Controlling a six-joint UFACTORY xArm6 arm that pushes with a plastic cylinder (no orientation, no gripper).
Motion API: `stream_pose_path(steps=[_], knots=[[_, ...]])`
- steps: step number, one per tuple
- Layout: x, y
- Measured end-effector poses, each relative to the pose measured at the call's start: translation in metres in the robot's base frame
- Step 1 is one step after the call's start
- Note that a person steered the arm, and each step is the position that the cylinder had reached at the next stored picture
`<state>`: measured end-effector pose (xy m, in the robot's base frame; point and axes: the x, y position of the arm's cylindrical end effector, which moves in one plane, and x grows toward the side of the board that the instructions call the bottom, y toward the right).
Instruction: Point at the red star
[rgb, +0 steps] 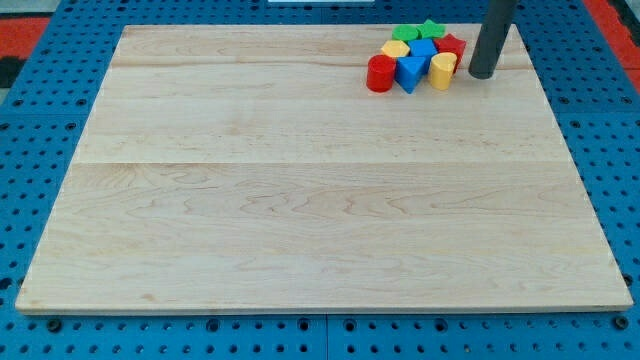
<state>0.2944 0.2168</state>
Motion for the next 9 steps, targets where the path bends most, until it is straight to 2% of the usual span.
stream_pose_path(steps=[1, 2, 3, 4, 6, 9], knots=[[0.01, 0.045], [-0.002, 0.092], [-0.038, 0.1], [-0.046, 0.095], [-0.046, 0.035], [-0.044, 0.035]])
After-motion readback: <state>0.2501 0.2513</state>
